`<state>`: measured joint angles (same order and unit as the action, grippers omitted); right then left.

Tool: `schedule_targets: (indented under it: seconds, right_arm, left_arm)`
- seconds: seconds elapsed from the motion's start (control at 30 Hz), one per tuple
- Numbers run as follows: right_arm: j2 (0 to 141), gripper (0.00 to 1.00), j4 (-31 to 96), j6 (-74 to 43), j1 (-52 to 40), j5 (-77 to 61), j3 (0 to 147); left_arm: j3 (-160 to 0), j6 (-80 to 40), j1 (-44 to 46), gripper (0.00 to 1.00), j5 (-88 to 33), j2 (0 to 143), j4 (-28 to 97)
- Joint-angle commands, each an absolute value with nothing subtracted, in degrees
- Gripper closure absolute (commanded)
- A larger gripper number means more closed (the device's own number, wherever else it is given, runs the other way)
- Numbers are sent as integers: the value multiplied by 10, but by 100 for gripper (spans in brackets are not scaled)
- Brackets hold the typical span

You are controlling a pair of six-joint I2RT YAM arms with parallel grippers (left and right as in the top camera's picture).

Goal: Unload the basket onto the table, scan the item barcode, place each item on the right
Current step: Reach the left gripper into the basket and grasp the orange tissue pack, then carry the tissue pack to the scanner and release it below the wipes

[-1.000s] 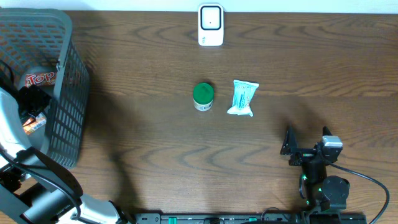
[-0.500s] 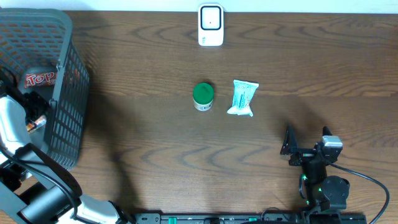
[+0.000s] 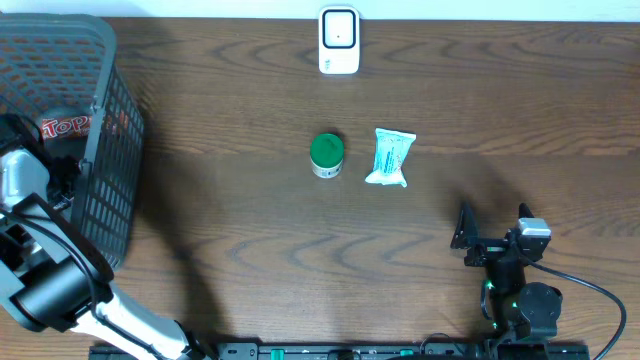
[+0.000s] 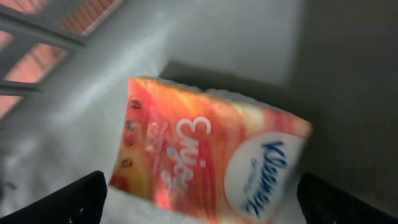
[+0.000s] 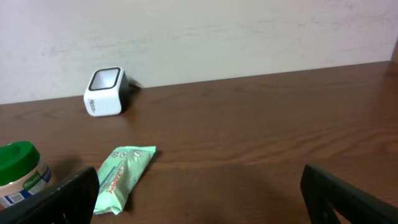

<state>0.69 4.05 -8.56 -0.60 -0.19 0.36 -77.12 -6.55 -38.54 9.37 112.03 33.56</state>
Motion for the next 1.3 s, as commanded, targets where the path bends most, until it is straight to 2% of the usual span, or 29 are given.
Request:
schedule_targets:
  seconds: [0.0, 0.13, 0.17, 0.23, 0.33, 0.53, 0.7, 0.9, 0.93, 1.07, 1.27]
  right_arm:
    - [4, 1, 43, -91, -5, 1, 3]
    - [4, 1, 43, -91, -5, 1, 3]
    - [4, 1, 43, -91, -5, 1, 3]
    - [4, 1, 43, -91, -5, 1, 3]
    - [4, 1, 43, -91, -5, 1, 3]
    - [4, 1, 43, -91, -5, 1, 3]
    - [4, 1, 43, -91, -5, 1, 3]
    - [4, 1, 43, -91, -5, 1, 3]
    - [4, 1, 43, -91, -5, 1, 3]
    - [4, 1, 43, -91, -5, 1, 3]
    - [4, 1, 43, -91, -5, 1, 3]
  left_arm:
    - [-769, -59, -400, 2, 106, 1148, 333]
    - [-769, -60, -405, 1, 106, 1172, 339]
    - [-769, -60, -405, 5, 106, 1175, 340]
    - [-769, -60, -405, 21, 105, 1176, 344]
    - [-769, -62, -404, 40, 99, 1166, 348]
    - [-778, -81, -404, 40, 81, 1105, 363]
    - [-825, -109, -404, 40, 60, 969, 391]
    - [-839, -178, -389, 39, -130, 755, 370]
    - [-839, -201, -358, 39, -161, 698, 368]
    - [-835, -218, -227, 38, -161, 632, 372]
    - [-816, -234, 55, 38, -113, 661, 372]
